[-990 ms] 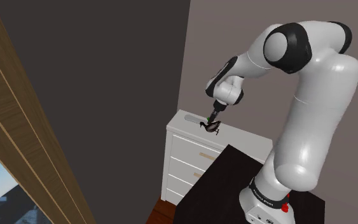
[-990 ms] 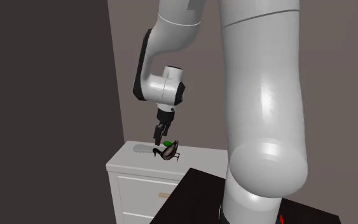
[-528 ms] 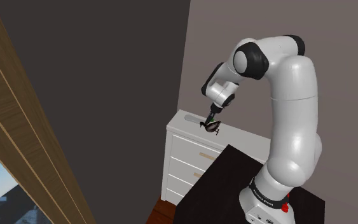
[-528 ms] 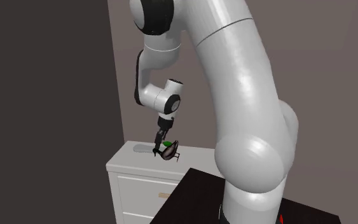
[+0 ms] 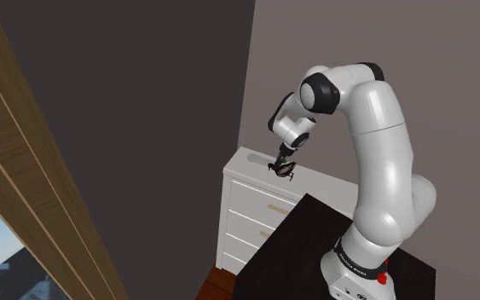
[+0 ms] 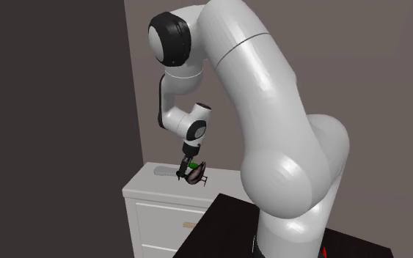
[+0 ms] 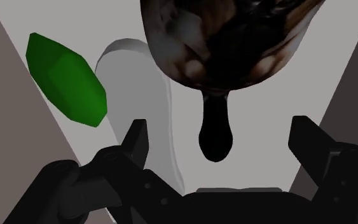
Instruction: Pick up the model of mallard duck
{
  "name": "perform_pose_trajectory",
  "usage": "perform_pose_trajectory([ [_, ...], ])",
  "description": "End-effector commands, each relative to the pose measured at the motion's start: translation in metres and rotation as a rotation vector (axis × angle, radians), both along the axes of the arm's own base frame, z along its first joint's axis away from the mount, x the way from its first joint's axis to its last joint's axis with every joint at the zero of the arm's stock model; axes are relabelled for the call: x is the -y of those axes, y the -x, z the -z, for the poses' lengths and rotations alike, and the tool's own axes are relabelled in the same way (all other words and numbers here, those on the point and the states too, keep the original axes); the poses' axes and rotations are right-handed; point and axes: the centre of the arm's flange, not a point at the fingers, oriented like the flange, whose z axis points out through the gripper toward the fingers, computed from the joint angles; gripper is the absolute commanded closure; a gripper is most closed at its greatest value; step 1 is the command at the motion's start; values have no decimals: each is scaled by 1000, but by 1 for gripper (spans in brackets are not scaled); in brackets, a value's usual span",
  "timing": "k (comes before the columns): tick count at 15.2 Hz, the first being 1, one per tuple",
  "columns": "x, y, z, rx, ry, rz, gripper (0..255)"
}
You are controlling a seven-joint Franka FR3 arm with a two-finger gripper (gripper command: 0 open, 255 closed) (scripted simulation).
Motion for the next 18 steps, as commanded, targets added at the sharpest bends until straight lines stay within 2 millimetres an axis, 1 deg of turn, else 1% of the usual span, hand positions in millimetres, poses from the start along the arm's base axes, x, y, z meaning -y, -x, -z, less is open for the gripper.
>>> perform_pose_trajectory([
  [1,0,0,11,1,0,0,0],
  [3,0,0,19,1,0,0,0],
  [4,0,0,19,1,0,0,0],
  [5,0,0,19,1,0,0,255],
  [14,0,0,19,1,0,0,255],
  [18,0,0,-2,1,0,0,255],
])
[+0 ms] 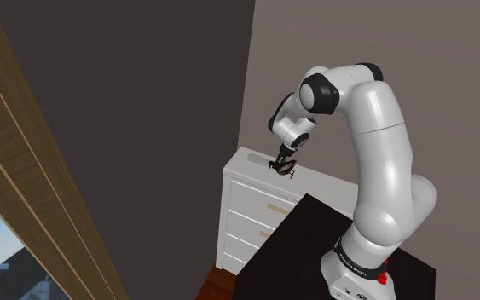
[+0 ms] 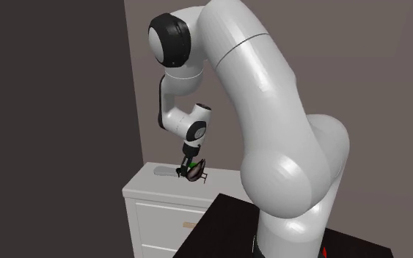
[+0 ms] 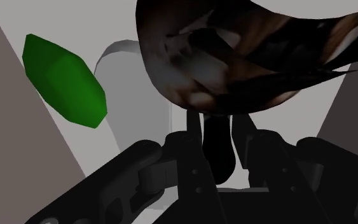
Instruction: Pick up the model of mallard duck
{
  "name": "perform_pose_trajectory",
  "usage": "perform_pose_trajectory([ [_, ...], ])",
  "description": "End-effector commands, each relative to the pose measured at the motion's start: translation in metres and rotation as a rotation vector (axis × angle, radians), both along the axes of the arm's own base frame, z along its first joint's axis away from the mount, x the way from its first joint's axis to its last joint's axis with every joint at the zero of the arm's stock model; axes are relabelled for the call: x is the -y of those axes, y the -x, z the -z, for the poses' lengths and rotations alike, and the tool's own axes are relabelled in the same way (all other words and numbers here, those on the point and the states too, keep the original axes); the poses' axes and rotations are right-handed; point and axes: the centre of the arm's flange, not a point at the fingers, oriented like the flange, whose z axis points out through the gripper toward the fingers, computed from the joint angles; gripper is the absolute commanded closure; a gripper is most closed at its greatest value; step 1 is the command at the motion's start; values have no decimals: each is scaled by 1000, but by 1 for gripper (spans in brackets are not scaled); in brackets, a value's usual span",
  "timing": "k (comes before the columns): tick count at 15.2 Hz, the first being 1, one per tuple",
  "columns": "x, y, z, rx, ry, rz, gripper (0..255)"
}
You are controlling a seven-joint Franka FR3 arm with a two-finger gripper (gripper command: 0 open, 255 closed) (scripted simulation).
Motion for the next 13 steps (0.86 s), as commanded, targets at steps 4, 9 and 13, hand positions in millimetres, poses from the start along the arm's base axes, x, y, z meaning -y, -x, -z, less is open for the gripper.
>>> perform_pose_trajectory([
  [4,-1,0,-26,0,0,0,255],
  [9,-1,0,-52,0,0,0,255],
  [13,-1,0,-64,0,0,0,255],
])
